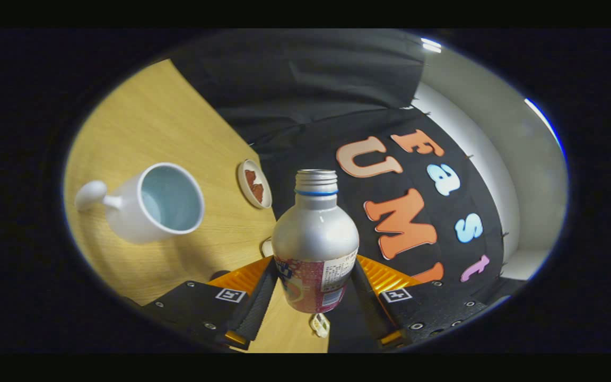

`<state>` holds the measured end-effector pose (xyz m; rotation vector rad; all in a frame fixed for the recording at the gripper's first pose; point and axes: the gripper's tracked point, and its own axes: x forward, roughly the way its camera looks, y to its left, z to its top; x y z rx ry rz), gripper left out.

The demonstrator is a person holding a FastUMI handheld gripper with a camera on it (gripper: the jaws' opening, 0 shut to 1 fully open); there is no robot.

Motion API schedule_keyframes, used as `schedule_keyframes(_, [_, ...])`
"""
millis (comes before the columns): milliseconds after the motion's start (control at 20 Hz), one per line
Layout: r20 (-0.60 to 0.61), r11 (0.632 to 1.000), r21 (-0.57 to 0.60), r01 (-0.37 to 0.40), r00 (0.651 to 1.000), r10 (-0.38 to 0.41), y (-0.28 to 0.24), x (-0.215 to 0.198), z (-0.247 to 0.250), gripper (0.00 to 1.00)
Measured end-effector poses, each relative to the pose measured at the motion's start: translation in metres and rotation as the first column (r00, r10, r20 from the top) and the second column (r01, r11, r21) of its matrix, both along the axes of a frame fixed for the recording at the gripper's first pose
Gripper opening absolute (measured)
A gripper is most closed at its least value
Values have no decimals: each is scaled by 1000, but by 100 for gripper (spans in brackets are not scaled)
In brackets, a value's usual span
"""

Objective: Take the bottle from table, then pour the juice into the cup, finally place the bottle on the coaster

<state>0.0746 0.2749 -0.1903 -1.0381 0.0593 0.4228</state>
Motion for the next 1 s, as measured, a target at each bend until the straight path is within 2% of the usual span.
schedule_keyframes(100, [-73, 985, 166, 39, 997, -27, -3, 6, 5, 77])
schedule_keyframes(200, [-136, 952, 295, 78, 990, -39, -8, 13, 9, 78])
schedule_keyframes(400, [-247, 858, 486, 167, 968, -49, -20, 18, 2, 78])
schedule_keyframes(650, [-376, 758, 585, 289, 924, -61, -35, 34, -28, 78])
schedule_keyframes(1000, [-532, 701, 585, 408, 845, -47, -36, 39, -87, 78])
